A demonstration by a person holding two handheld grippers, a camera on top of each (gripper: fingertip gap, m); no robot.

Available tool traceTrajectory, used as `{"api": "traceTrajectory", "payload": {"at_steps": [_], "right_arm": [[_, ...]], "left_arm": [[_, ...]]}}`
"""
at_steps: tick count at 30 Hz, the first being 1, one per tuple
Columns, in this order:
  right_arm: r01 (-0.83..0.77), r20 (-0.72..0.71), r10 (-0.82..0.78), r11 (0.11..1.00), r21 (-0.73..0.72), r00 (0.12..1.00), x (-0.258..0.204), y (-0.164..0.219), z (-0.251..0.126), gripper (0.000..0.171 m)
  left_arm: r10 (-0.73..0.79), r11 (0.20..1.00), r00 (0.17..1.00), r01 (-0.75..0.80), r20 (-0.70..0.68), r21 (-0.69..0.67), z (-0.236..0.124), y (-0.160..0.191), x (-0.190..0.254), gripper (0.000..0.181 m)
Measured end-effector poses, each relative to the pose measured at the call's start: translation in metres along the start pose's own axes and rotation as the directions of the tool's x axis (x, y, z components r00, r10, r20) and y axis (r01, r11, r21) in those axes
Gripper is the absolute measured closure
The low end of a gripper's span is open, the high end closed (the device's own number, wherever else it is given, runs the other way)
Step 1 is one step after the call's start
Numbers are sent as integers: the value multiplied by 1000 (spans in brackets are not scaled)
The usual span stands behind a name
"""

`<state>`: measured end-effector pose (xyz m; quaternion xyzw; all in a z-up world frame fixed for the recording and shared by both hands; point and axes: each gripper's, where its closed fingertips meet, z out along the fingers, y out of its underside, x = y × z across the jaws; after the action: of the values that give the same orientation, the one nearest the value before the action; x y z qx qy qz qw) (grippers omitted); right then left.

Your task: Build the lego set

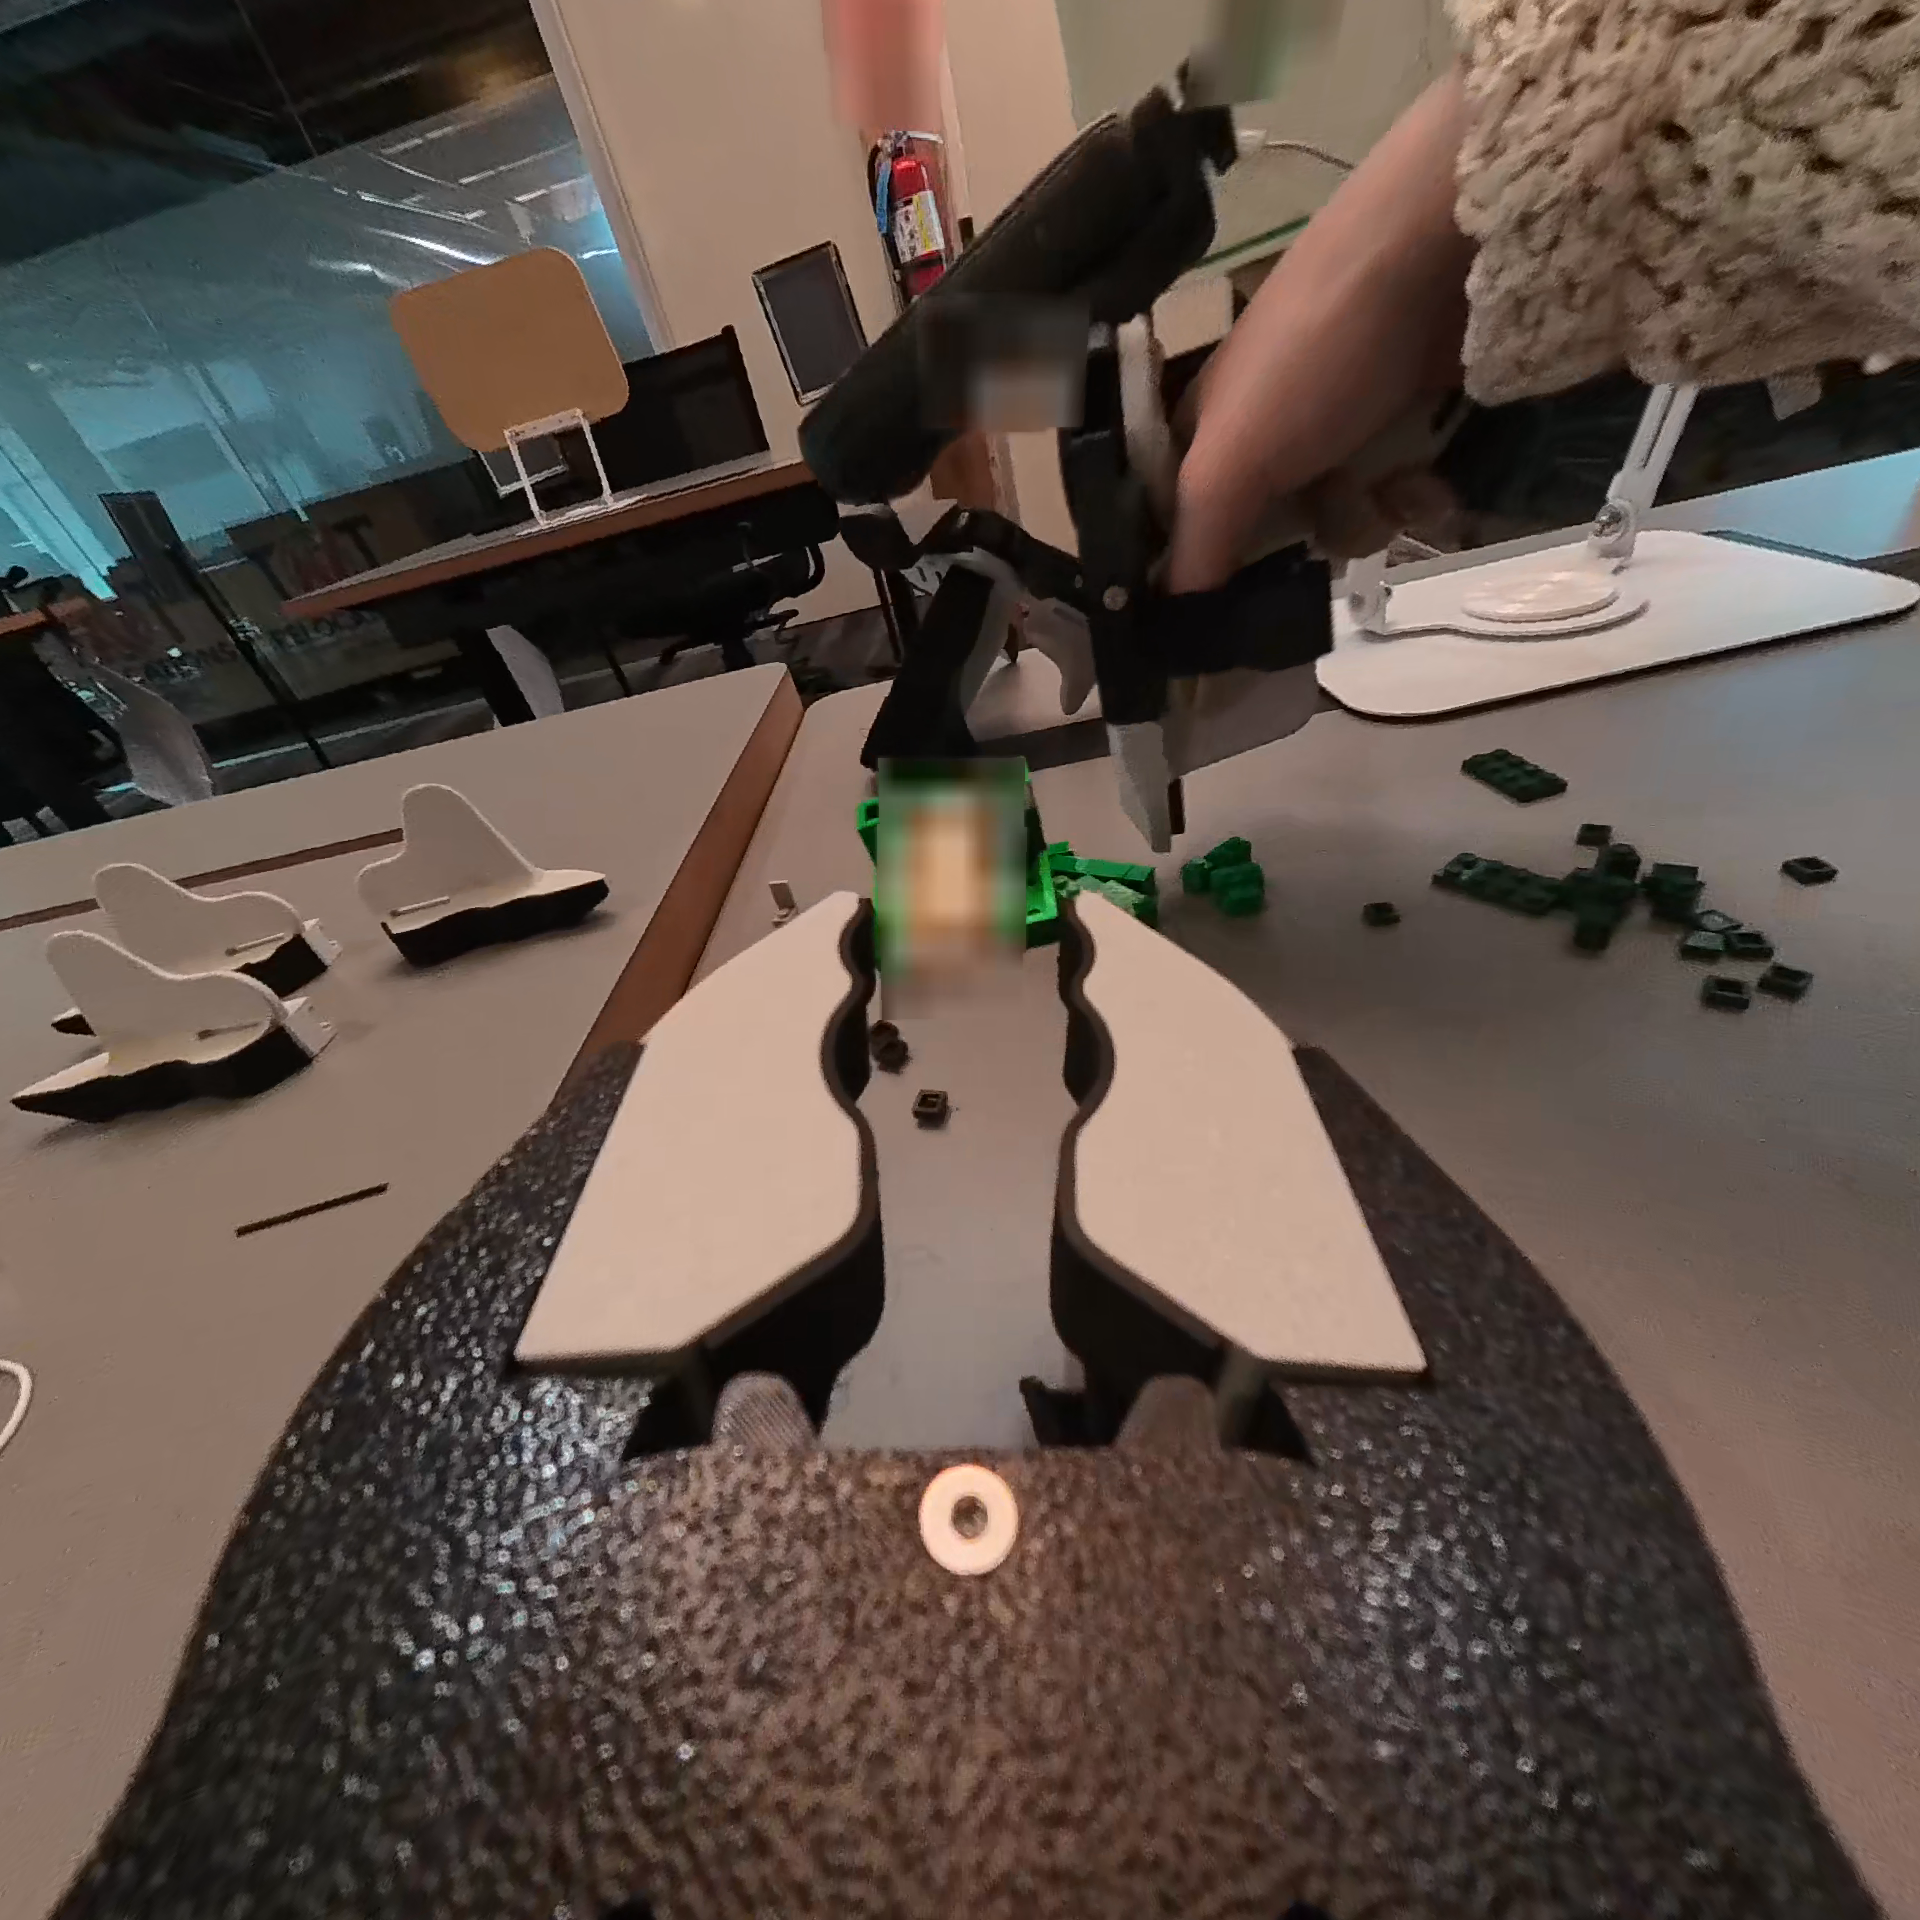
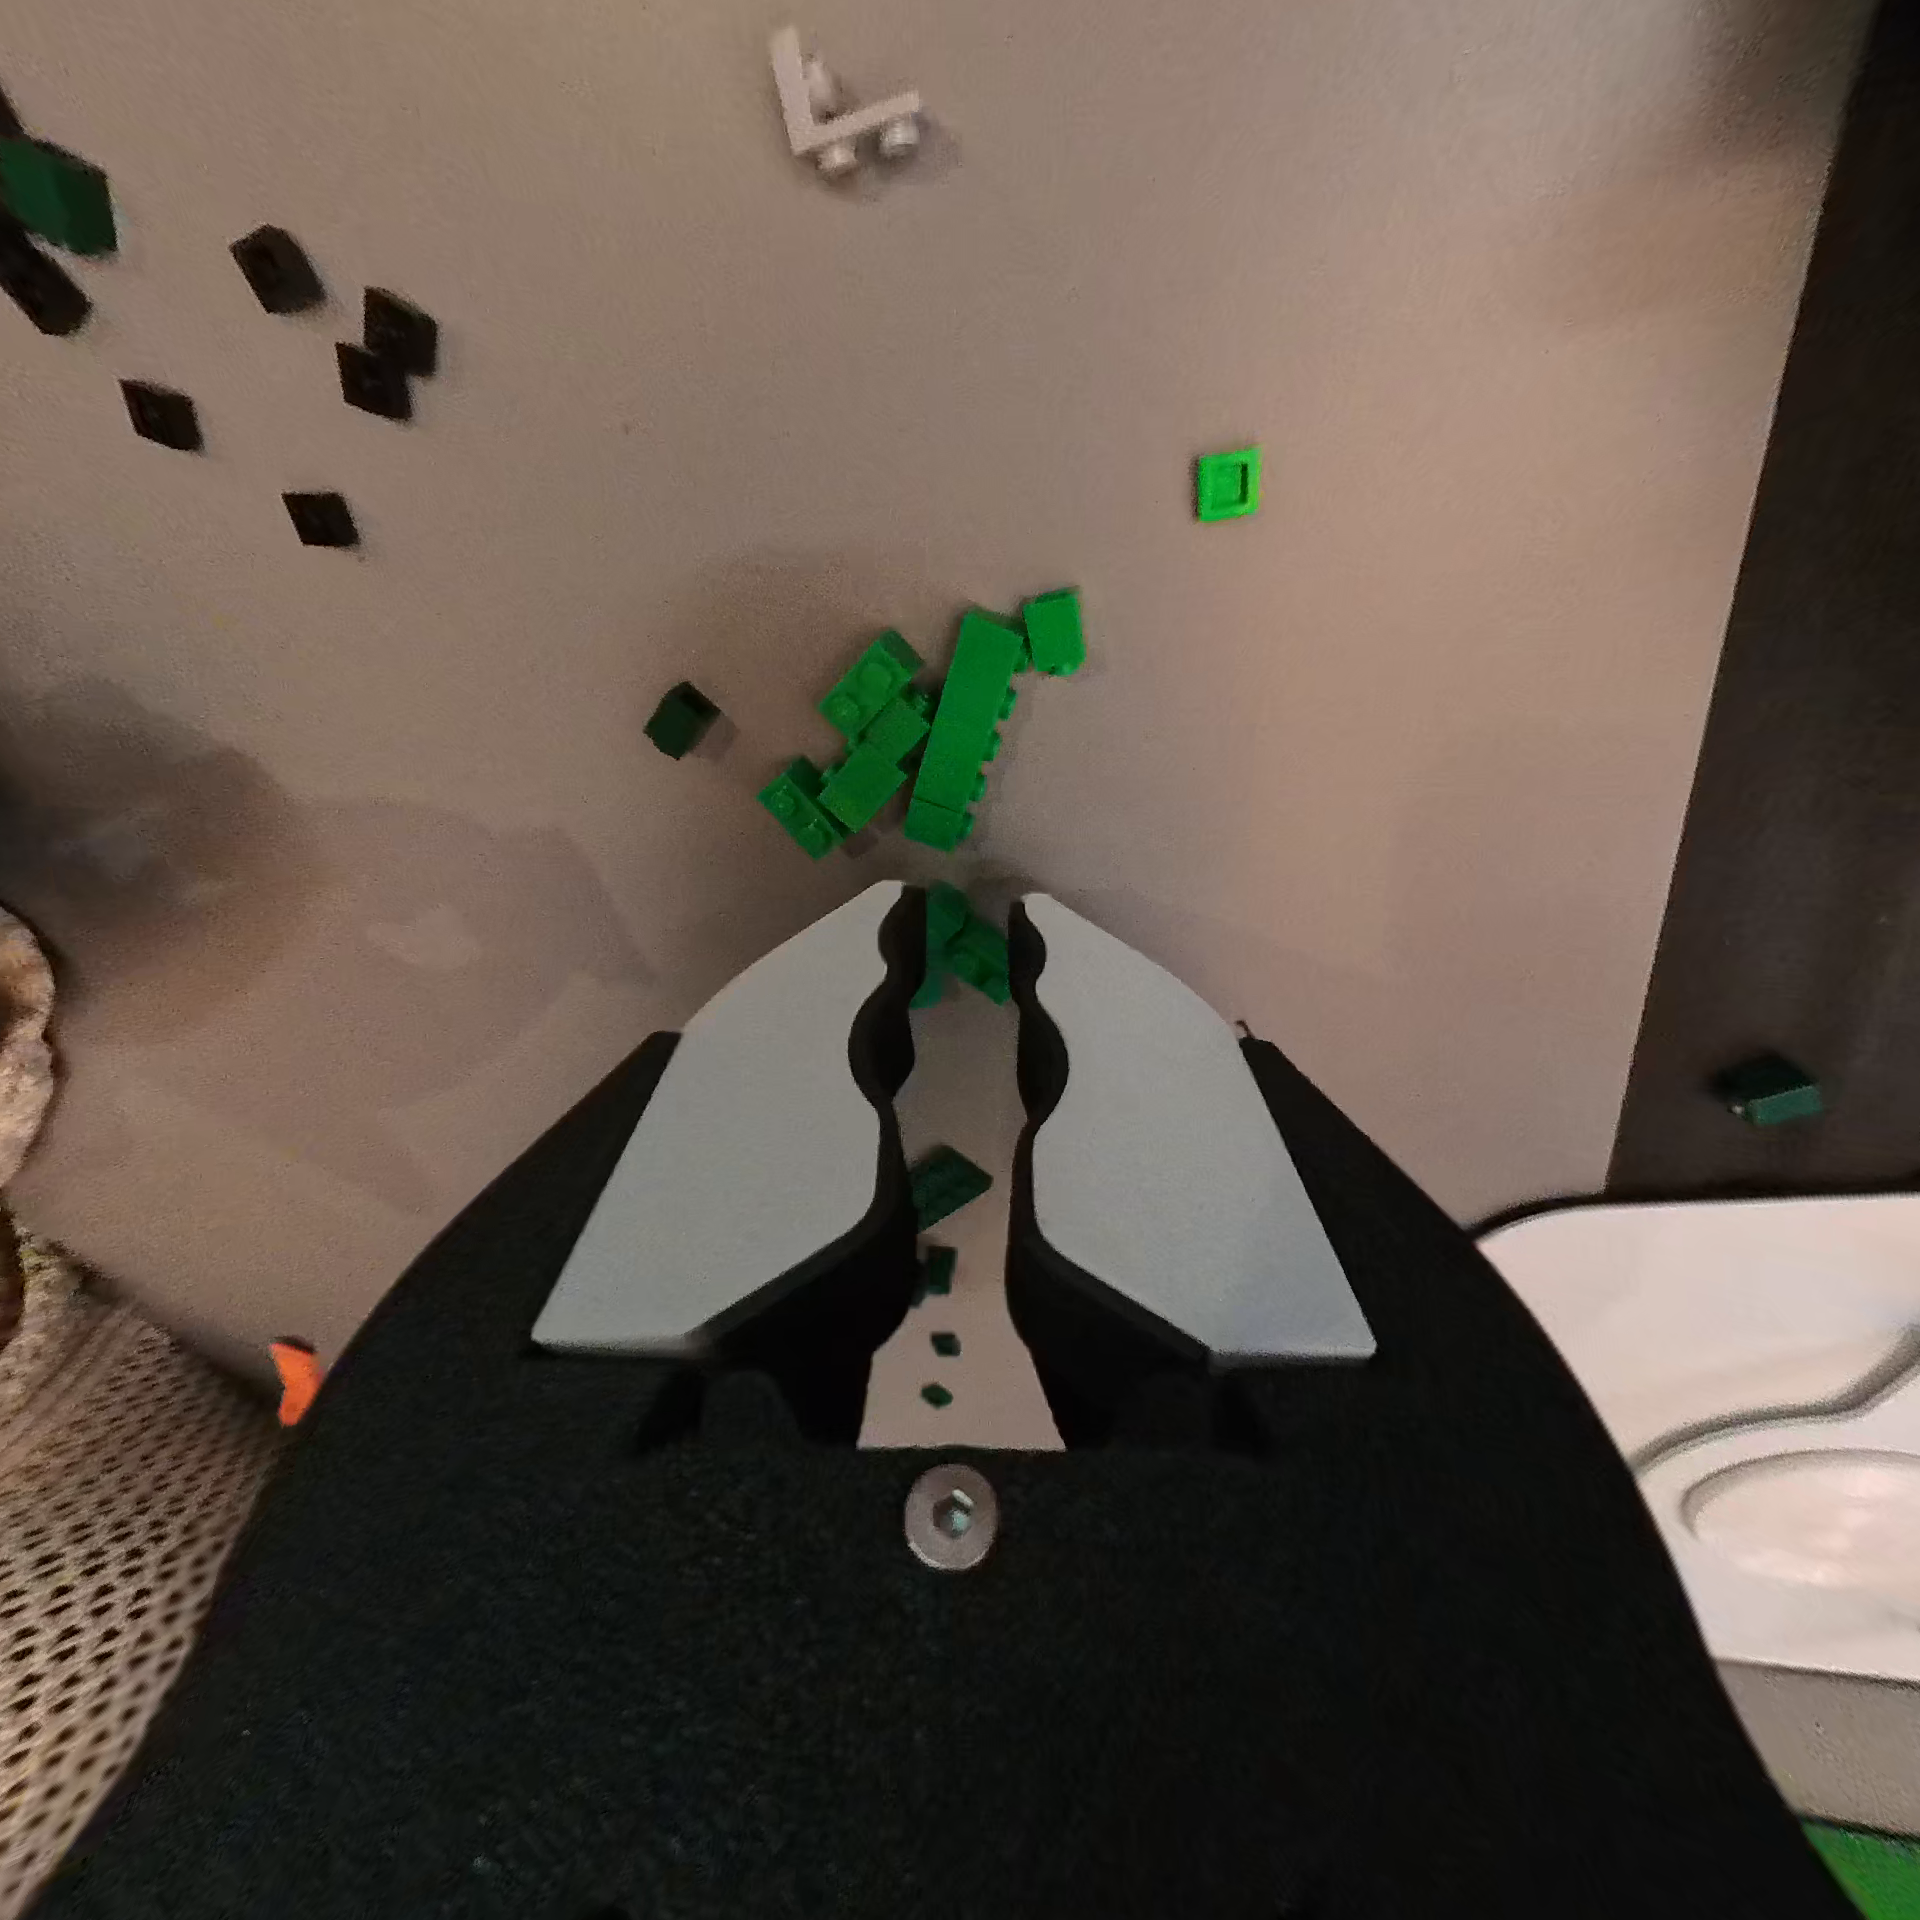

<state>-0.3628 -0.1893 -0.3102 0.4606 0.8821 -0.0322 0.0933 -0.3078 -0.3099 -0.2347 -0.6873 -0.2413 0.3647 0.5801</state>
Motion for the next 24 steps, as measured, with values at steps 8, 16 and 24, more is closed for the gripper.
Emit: {"api": "traceTrajectory", "payload": {"at_steps": [8,16,24], "right_arm": [[34,-30,-36,997,-70,999,-4,9,11,156],[259,-82,-249,954,154,965,-22,-3,-6,161],[634,-91,-705,566,527,704,-118,85,2,160]], "left_arm": [[-6,1000,1000,6,-6,-2,0,0,0,148],[-11,1000,1000,11,-20,4,0,0,1,148],[-56,998,998,57,-30,16,-1,-2,0,148]]}}
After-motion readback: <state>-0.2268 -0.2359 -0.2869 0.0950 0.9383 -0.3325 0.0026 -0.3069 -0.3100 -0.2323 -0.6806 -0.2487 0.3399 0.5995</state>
